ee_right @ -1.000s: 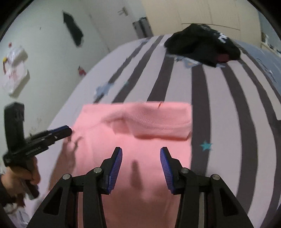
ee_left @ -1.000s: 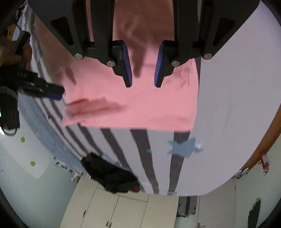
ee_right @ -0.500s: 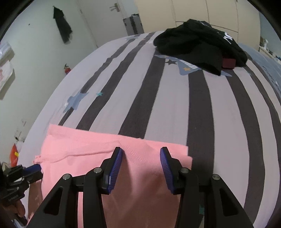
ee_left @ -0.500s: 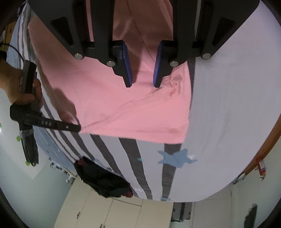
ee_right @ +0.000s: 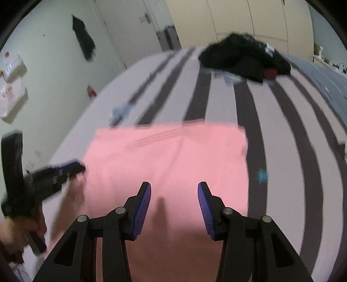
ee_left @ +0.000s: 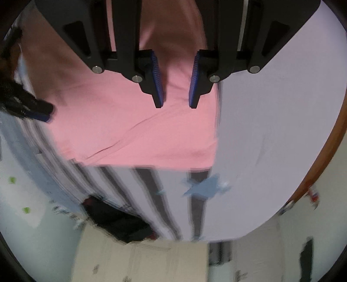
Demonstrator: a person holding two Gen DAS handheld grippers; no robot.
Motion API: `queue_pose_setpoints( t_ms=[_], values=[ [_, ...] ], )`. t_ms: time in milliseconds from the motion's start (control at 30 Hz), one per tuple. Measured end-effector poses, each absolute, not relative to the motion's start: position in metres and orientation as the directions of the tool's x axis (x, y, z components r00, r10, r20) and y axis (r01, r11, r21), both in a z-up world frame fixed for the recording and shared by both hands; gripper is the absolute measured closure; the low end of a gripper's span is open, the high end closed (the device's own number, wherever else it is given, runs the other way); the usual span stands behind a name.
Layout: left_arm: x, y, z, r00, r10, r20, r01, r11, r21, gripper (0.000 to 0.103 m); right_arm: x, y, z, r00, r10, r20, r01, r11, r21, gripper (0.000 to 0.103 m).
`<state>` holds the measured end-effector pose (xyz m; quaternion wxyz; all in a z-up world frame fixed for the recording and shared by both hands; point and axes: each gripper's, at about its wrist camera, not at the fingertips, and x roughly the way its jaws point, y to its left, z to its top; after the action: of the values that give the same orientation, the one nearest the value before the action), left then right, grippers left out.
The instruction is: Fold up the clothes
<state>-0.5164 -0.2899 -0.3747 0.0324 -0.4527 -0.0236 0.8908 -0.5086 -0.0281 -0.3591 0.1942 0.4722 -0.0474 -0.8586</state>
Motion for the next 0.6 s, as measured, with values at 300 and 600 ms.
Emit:
queue_pose_setpoints(
  t_ms=[300, 600],
  values=[
    [-0.495, -0.32, -0.35, -0.631, 0.091, -0.77, 0.049, -0.986, -0.157, 0.076, -0.49, 0.007, -0.361, -0.505, -0.293, -0.812, 0.238, -0.951, 0.195, 0.064],
    [-0.395, -0.283, -0.322, -0.591, 0.223, -0.775, -0.09, -0.973, -0.212, 0.076, -0.424, 0.036, -0.338, -0.488, -0.29, -0.823, 0.208, -0.955, 0.213, 0.064]
  ],
)
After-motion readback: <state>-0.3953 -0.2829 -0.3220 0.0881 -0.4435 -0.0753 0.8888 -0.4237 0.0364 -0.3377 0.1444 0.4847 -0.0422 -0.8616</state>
